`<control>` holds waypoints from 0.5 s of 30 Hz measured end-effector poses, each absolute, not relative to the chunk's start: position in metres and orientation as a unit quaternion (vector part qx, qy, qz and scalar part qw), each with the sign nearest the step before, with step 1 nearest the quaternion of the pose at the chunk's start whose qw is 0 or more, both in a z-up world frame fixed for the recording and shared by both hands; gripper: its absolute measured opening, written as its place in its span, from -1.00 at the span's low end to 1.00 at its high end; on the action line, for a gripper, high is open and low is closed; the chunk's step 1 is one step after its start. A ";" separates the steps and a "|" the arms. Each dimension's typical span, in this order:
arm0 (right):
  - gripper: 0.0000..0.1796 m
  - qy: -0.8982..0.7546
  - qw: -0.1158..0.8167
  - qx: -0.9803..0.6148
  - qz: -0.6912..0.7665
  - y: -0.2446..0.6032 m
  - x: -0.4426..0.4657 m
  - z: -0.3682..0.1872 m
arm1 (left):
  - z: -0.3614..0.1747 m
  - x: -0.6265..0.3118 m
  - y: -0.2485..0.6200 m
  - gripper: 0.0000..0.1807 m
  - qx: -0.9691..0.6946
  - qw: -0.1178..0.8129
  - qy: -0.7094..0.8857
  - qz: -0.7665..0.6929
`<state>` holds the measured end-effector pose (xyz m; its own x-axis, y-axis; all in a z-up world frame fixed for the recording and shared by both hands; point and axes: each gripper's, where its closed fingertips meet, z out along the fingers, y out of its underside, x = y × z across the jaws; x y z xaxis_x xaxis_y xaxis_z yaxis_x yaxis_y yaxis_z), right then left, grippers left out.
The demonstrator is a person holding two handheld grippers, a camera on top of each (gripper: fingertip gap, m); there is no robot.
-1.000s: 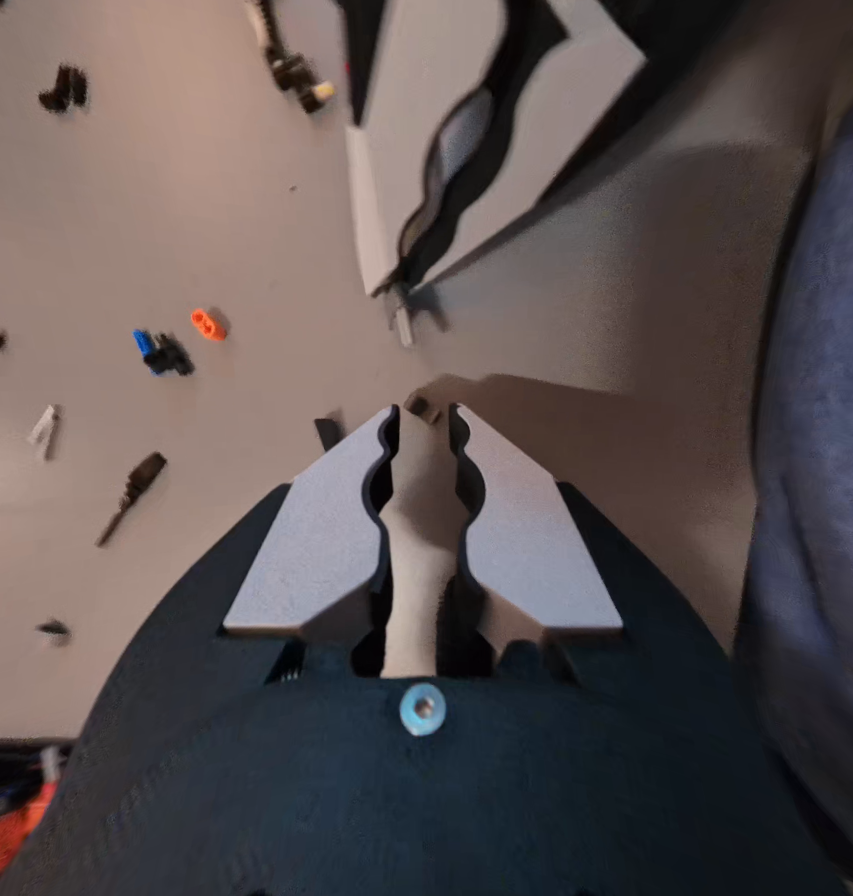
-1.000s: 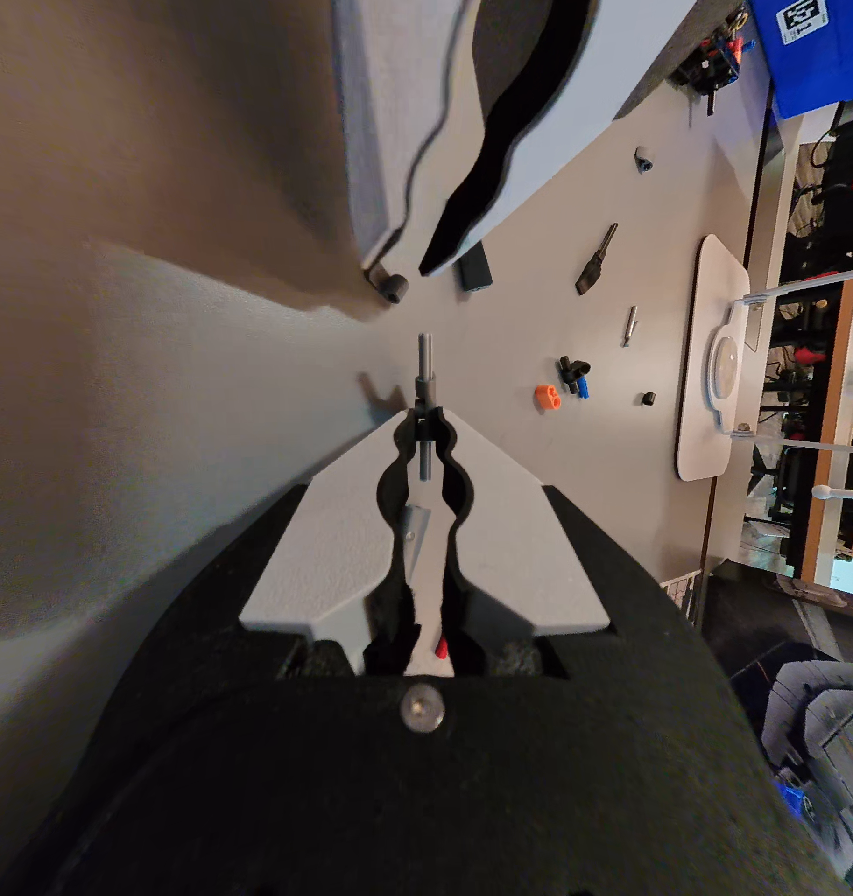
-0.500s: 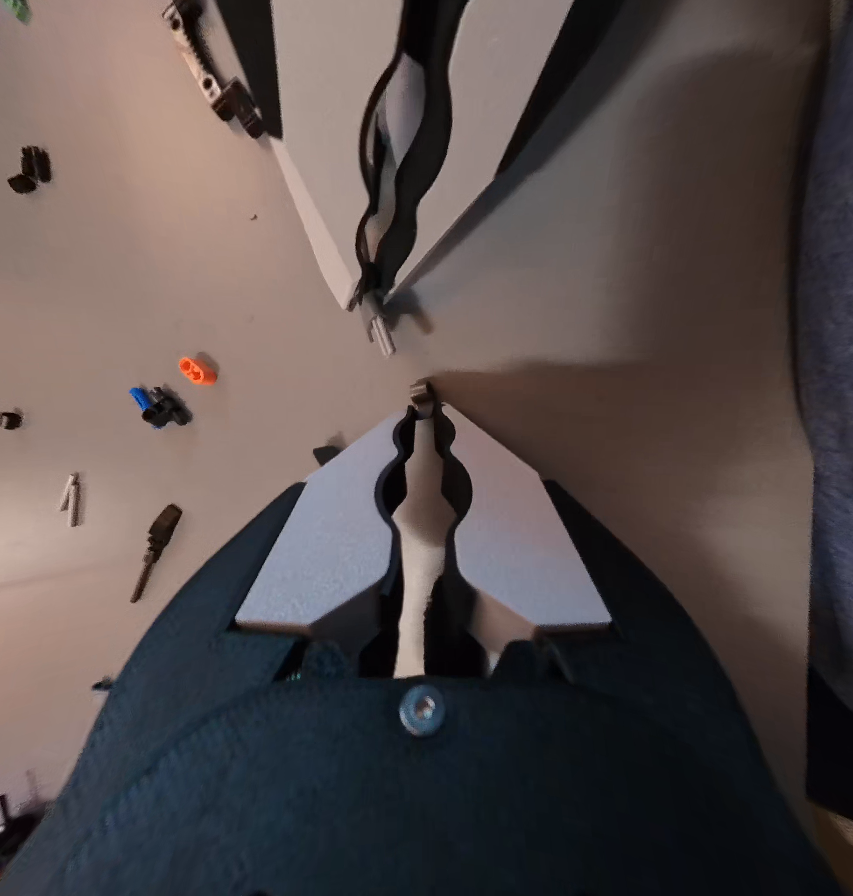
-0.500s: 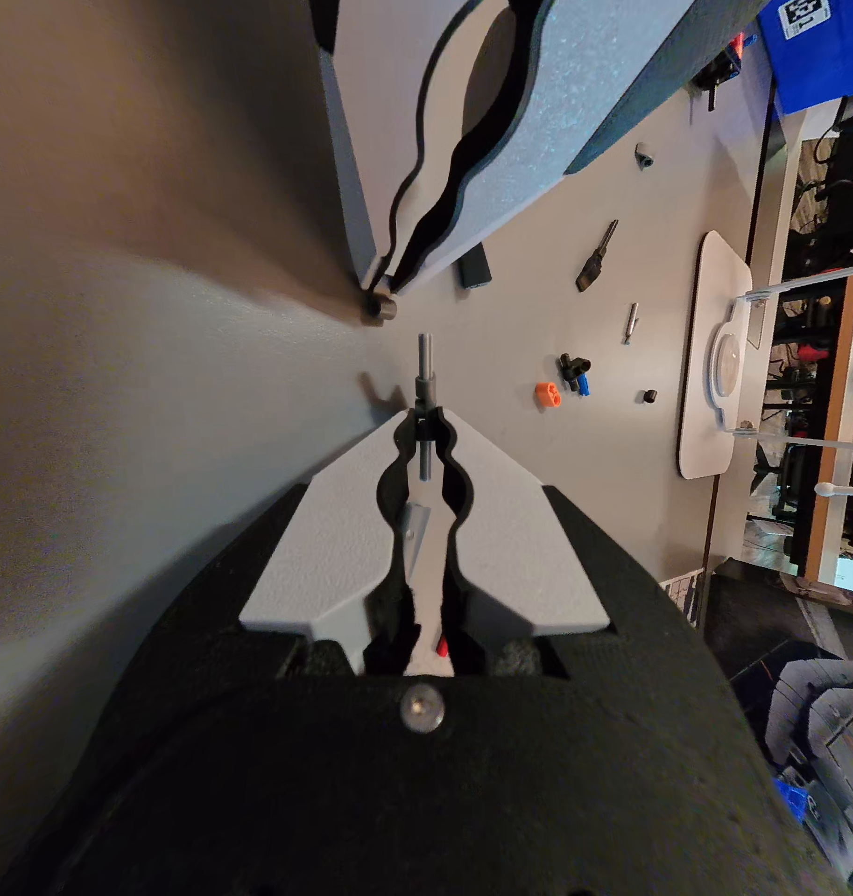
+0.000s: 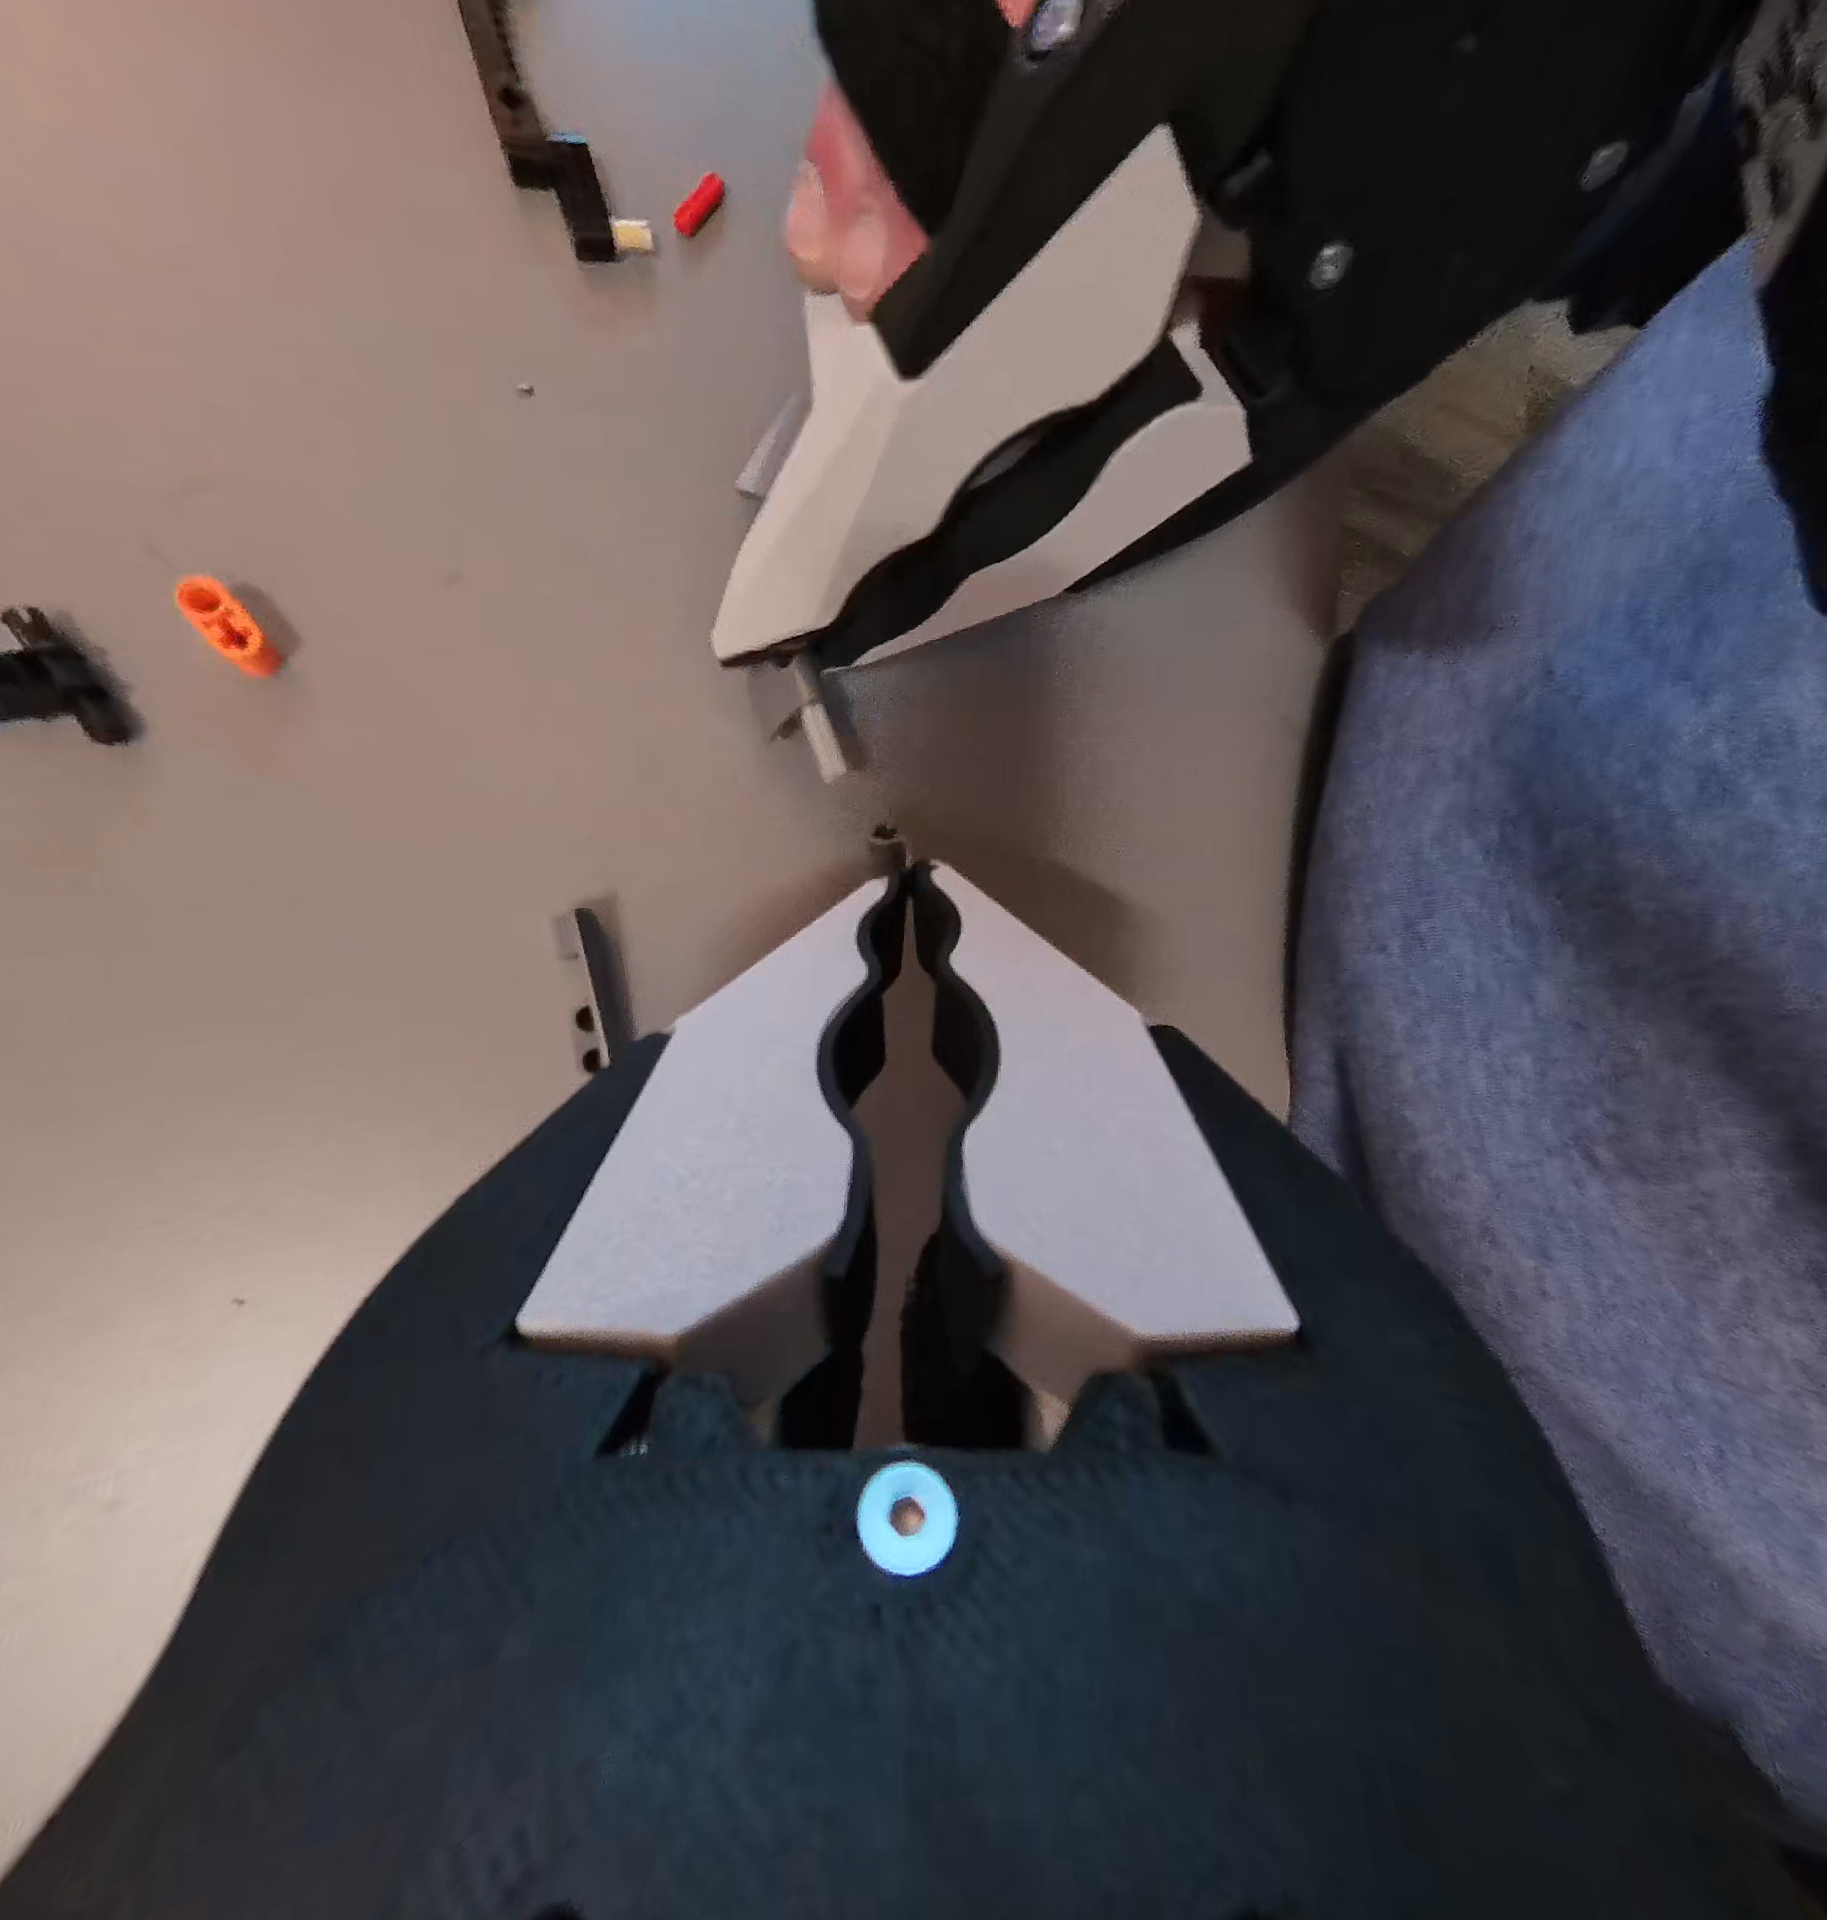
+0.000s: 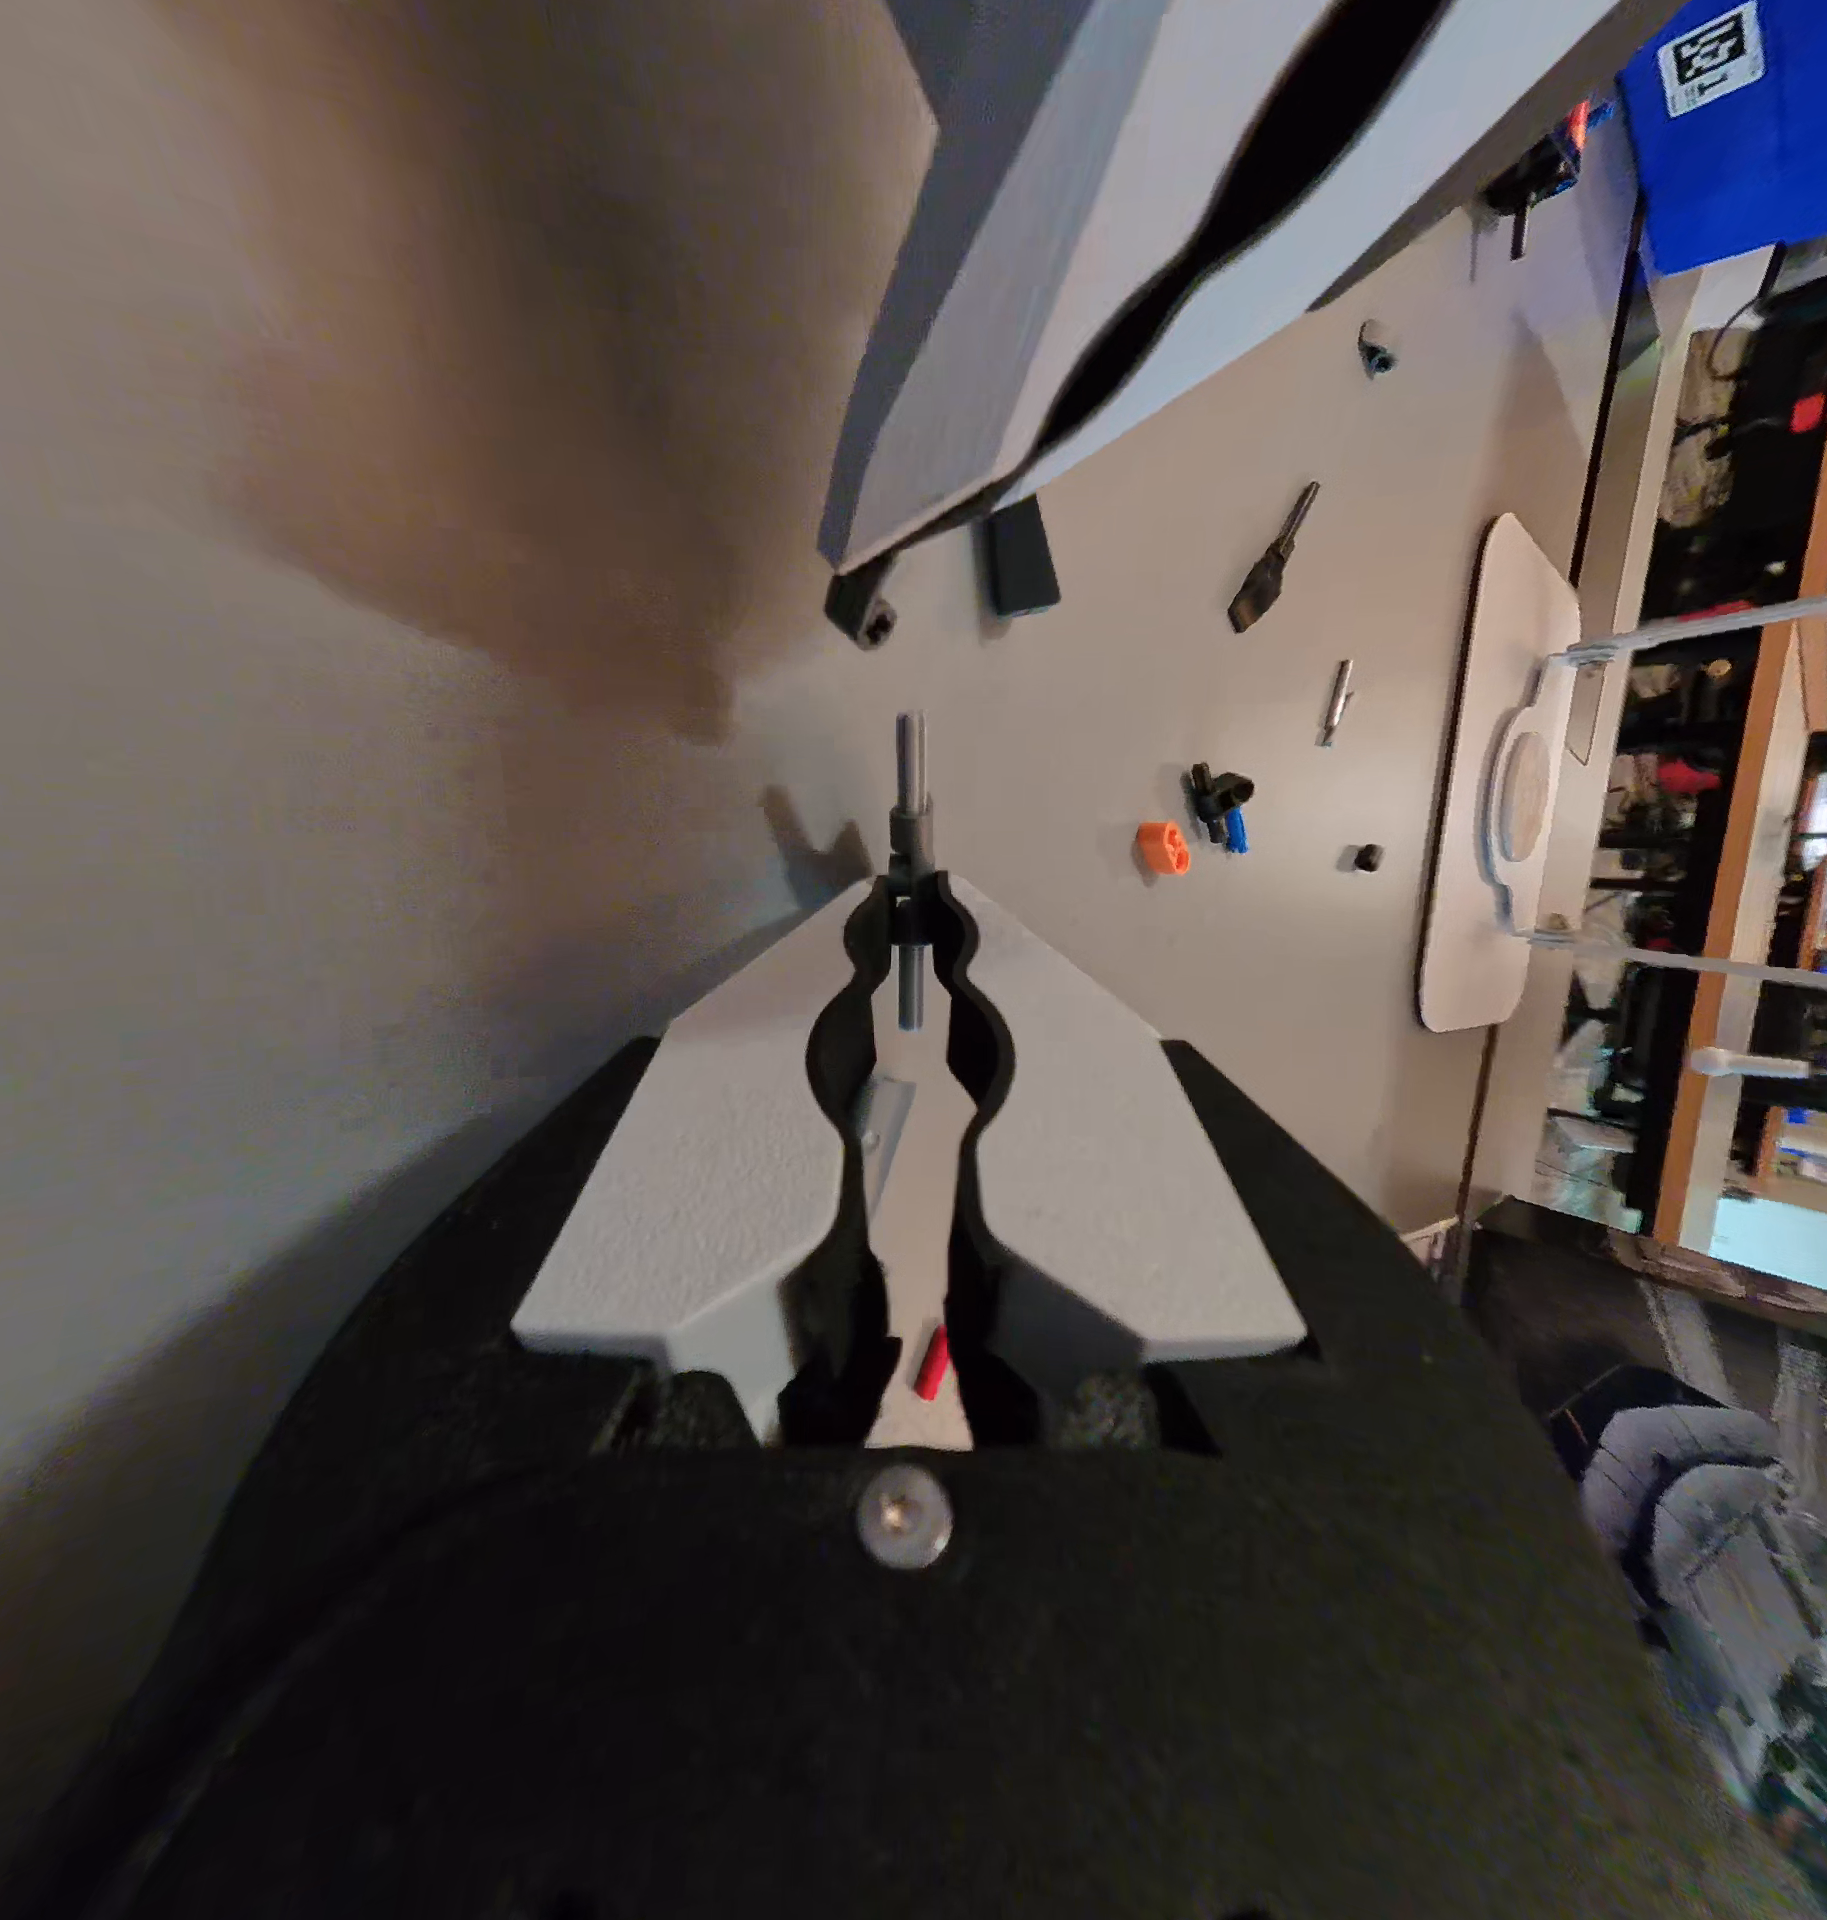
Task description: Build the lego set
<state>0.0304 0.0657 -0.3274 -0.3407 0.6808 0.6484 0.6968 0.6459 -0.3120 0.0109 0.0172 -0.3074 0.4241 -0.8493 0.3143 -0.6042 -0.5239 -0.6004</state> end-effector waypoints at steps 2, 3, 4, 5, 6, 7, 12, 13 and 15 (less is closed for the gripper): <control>-0.95 -0.827 0.390 -0.405 -0.019 0.062 0.030 -0.327 | -0.315 0.007 0.016 -1.00 -0.826 0.190 0.448 -0.285; -0.95 -0.829 0.390 -0.399 -0.023 0.061 0.030 -0.327 | -0.318 0.006 0.016 -1.00 -0.827 0.191 0.452 -0.275; -0.95 -0.832 0.389 -0.395 -0.024 0.059 0.030 -0.328 | -0.320 0.007 0.014 -1.00 -0.826 0.188 0.453 -0.277; -0.94 -0.834 0.387 -0.393 -0.021 0.057 0.030 -0.327 | -0.320 0.009 0.012 -1.00 -0.826 0.185 0.450 -0.283; -0.94 -0.834 0.386 -0.394 -0.014 0.055 0.030 -0.327 | -0.321 0.009 0.013 -1.00 -0.827 0.188 0.447 -0.283; -0.94 -0.834 0.386 -0.395 -0.010 0.054 0.030 -0.327 | -0.320 0.010 0.012 -1.00 -0.827 0.189 0.445 -0.287; -0.92 -0.837 0.383 -0.390 -0.005 0.053 0.033 -0.327 | -0.310 0.010 0.009 -1.00 -0.821 0.191 0.425 -0.330; -0.93 -0.839 0.380 -0.389 0.001 0.051 0.034 -0.327 | -0.309 0.011 0.008 -1.00 -0.820 0.188 0.423 -0.337; -0.88 -0.838 0.374 -0.397 0.014 0.049 0.034 -0.326 | -0.309 0.012 0.004 -1.00 -0.818 0.178 0.424 -0.346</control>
